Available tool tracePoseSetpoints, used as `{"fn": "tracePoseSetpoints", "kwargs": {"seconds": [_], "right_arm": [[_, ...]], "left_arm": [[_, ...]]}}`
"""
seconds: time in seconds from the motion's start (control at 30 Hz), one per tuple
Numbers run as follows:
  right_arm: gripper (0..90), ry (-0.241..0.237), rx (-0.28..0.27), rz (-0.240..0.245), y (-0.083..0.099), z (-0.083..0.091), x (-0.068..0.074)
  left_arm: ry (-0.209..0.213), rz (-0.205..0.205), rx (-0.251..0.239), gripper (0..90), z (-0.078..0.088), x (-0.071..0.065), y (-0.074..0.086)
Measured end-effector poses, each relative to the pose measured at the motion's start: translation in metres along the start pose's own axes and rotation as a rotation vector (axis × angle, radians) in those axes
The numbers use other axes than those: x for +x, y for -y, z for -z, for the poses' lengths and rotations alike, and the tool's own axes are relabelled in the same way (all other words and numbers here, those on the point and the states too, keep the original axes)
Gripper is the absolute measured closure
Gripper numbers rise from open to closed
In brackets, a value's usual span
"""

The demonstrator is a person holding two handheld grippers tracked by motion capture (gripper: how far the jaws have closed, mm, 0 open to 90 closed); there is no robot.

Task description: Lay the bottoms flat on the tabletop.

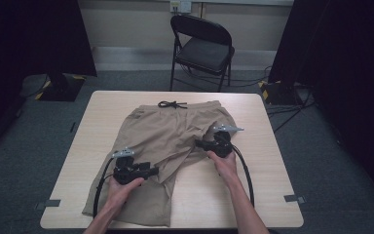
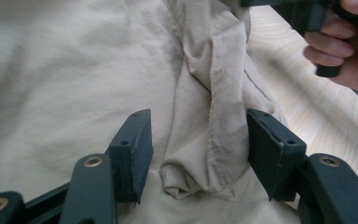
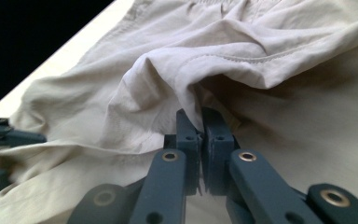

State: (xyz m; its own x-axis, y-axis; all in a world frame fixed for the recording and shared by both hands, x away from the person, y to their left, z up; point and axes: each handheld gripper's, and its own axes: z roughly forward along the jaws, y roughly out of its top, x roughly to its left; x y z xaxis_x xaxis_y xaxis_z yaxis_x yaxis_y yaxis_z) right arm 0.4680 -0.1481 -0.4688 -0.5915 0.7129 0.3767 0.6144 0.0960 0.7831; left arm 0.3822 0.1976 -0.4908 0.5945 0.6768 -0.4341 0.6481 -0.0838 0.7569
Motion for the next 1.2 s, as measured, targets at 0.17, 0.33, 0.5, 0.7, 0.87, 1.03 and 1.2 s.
{"fn": "tracePoseSetpoints", "kwargs": {"seconds": [0.17,0.33,0.5,0.7,0.87,1.03,1.2], "right_arm": [[87.4,-0.012,-0.021,0.004,0.004,0.029,-0.004],[87.5,-0.007,-0.052,0.017,0.006,0.063,-0.002],[87.6,0.0,-0.073,0.014,0.008,0.083,-0.003],[87.6,0.031,-0.095,-0.013,0.014,0.102,-0.013],[87.7,0.054,-0.12,-0.013,0.016,0.122,-0.015],[87.6,0.065,-0.13,-0.015,0.016,0.139,-0.018],[87.6,0.091,-0.129,-0.002,0.015,0.159,-0.019]], "left_arm": [[0.004,-0.051,-0.018,52.8,0.0,-0.01,-0.004],[0.074,-0.085,0.001,76.3,-0.006,-0.024,-0.005],[0.144,-0.118,0.007,83.8,-0.008,-0.04,-0.008],[0.213,-0.115,0.003,86.9,-0.011,-0.057,-0.01],[0.284,-0.085,-0.011,87.5,-0.015,-0.066,-0.009],[0.336,-0.111,-0.008,87.7,-0.019,-0.086,-0.011],[0.371,-0.142,-0.005,87.8,-0.022,-0.103,-0.017]]}}
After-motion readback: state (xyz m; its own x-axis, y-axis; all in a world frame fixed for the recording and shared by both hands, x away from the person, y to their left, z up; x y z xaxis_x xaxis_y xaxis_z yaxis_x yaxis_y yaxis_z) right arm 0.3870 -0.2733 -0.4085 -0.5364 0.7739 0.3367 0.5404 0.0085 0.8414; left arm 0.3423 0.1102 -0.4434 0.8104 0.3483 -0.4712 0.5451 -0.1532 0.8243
